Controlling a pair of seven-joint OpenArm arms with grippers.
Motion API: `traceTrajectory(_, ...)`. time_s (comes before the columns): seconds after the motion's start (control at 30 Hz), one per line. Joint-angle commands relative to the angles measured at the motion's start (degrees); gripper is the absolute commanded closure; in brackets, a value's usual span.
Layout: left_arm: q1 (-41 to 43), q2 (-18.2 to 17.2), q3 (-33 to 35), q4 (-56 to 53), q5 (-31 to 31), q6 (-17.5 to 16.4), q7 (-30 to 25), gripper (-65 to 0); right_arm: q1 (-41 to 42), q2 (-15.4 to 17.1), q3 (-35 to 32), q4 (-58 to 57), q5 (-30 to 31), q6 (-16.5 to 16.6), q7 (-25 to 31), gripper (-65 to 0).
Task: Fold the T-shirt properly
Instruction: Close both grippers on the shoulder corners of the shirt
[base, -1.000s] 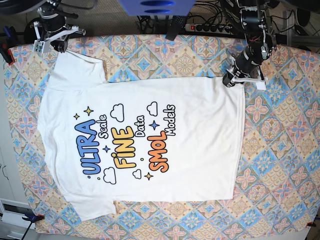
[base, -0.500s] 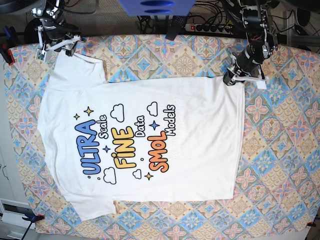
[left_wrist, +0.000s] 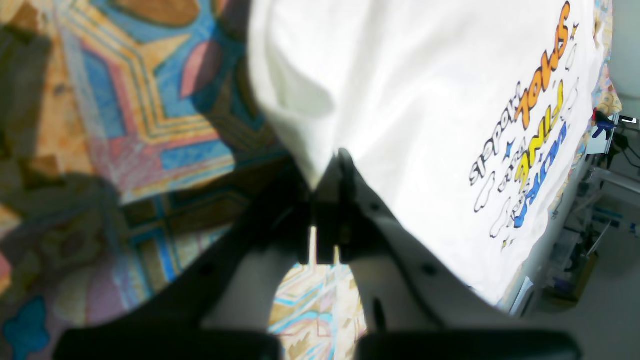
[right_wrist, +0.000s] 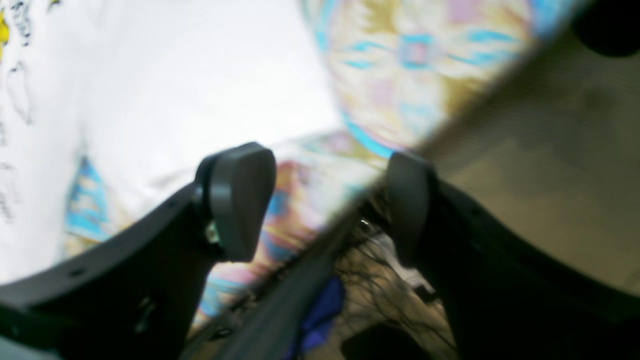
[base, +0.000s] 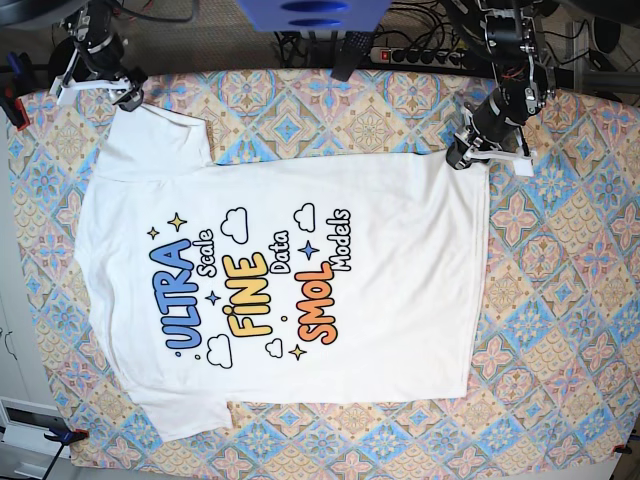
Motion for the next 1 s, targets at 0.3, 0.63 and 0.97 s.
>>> traceTrajectory(0.3,0.4,-0.4,-0.2,0.4,1.2,0.8,0.6,-0.1,2.7,0.4,0.2,-0.7,0.5,0.4,-2.3,-37.8)
traceTrajectory(0.63,0.4,-0.4,-0.2,0.4,1.2,0.8,0.6,-0.1,4.8,0.4,0.3,-2.0,0.5,0.4,-4.9,-37.6)
traceTrajectory(0.97,0.4,-0.4,-0.2,0.4,1.2,0.8,0.6,-0.1,4.8,0.3,0.4,-2.6,0.6,0.4,-4.7,-37.5)
